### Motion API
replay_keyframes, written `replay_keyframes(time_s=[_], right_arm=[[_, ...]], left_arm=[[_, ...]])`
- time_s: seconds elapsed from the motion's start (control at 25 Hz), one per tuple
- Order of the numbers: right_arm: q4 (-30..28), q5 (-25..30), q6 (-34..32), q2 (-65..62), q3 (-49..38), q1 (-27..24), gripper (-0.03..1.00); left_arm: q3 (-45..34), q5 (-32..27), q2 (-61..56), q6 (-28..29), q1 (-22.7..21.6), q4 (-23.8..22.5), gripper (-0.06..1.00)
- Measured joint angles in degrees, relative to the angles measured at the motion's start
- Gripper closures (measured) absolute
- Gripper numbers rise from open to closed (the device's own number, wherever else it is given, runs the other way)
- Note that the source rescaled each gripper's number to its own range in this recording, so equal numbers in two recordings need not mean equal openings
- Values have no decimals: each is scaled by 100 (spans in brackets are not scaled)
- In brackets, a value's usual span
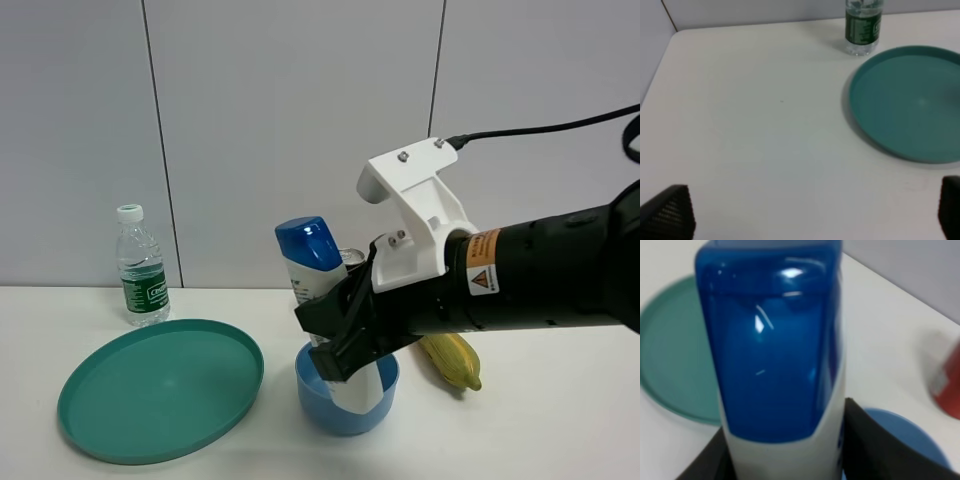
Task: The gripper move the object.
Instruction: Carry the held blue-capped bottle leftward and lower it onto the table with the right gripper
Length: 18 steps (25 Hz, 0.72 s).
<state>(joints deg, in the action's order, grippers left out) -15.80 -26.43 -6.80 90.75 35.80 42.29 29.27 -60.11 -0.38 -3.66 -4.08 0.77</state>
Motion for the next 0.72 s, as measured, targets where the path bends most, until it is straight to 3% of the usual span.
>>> replay_keyframes(time_s=[0.28,0.72], right_arm=[[-1264,-920,-1064,307,0,0,97],[-1383,-1295,-1012,1057,5,0,97]], left_arm=[[0,0,0,0,0,0,-6],[0,0,0,0,0,0,-6]])
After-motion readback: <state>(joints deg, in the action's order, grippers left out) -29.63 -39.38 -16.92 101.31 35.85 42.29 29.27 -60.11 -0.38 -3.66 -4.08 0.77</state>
